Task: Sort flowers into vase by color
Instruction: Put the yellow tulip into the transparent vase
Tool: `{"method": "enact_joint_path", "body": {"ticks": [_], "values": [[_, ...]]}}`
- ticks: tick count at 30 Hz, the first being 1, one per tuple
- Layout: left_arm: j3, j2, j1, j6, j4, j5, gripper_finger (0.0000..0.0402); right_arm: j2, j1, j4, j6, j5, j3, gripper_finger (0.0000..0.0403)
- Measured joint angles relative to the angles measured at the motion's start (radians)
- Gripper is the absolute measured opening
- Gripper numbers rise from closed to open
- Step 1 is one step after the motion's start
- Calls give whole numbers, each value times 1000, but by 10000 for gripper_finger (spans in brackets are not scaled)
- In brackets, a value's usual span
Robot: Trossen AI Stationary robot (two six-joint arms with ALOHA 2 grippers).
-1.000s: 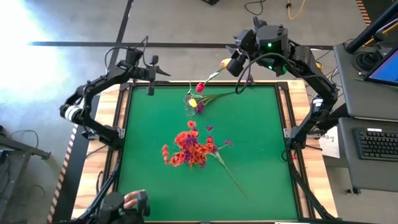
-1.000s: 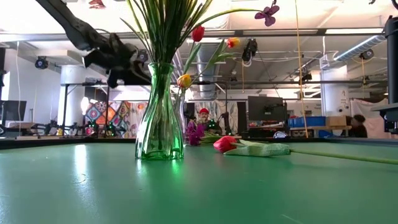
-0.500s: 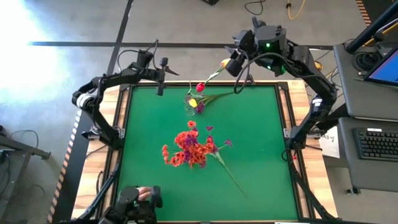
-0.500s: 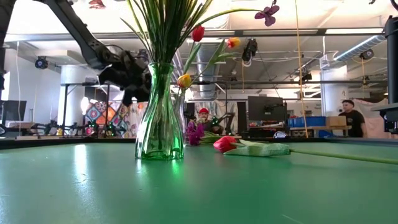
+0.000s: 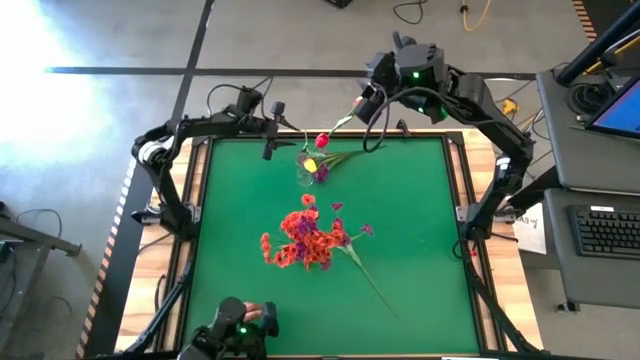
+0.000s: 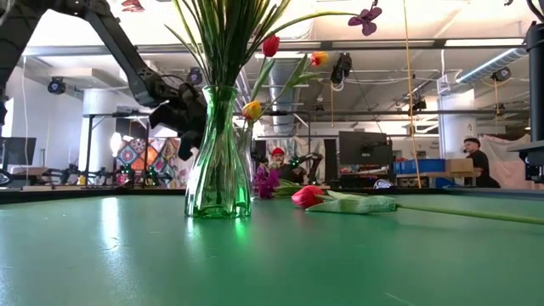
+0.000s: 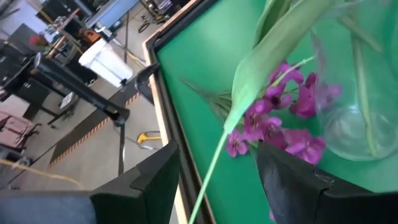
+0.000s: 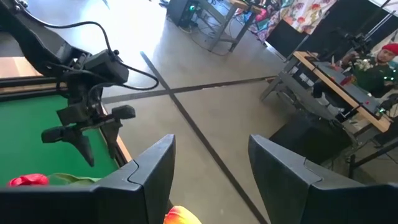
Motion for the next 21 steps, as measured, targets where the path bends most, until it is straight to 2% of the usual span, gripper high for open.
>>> {"method": "enact_joint_path", "body": {"ticks": [21], "values": [[91,131,-52,-28,-7,0,197,2,0,-5,-23,1,0,196]]}}
